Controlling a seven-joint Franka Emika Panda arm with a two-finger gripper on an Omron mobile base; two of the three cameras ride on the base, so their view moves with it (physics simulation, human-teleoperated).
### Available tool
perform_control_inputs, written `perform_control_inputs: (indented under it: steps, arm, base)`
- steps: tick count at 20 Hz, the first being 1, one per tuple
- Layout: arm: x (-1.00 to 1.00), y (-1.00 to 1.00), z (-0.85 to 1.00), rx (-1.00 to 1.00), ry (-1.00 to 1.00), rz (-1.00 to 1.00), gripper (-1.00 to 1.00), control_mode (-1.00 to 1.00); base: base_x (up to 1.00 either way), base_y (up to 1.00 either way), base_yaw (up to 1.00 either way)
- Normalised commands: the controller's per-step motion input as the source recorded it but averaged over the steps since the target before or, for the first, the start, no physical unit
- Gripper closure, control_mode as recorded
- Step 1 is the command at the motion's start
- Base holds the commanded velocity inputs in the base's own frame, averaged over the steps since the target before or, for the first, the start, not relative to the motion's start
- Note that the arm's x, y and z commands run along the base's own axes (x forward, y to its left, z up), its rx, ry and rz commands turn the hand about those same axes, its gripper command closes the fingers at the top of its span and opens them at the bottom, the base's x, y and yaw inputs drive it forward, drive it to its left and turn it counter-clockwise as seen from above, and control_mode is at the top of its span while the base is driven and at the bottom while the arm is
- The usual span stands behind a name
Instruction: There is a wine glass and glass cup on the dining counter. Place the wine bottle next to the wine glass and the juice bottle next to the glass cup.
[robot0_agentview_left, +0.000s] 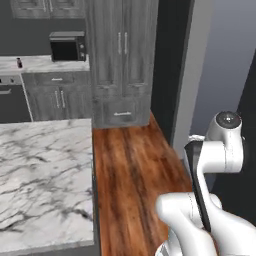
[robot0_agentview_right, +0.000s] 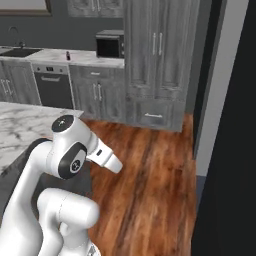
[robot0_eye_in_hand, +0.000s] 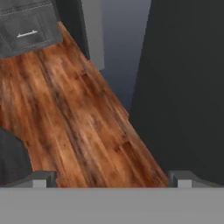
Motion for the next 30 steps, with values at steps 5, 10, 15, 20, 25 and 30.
perform_control_inputs:
  steps: [5,10,15,20,25,30]
  arm:
    - [0.0,0.0,0.0,0.0,0.0,0.0,-1.0,1.0]
    - [0.0,0.0,0.0,0.0,0.0,0.0,-1.0,1.0]
    - [0.0,0.0,0.0,0.0,0.0,0.0,-1.0,1.0]
    - [0.0,0.0,0.0,0.0,0.0,0.0,-1.0,1.0]
    - [0.0,0.0,0.0,0.0,0.0,0.0,-1.0,1.0]
    - [0.0,0.0,0.0,0.0,0.0,0.0,-1.0,1.0]
  base:
    - [0.61,-0.32,0.4]
    - [0.62,-0.34,0.37]
    - [0.63,-0.35,0.35]
    - [0.63,-0.35,0.35]
    - [0.64,-0.37,0.32]
    - [0.66,-0.43,0.23]
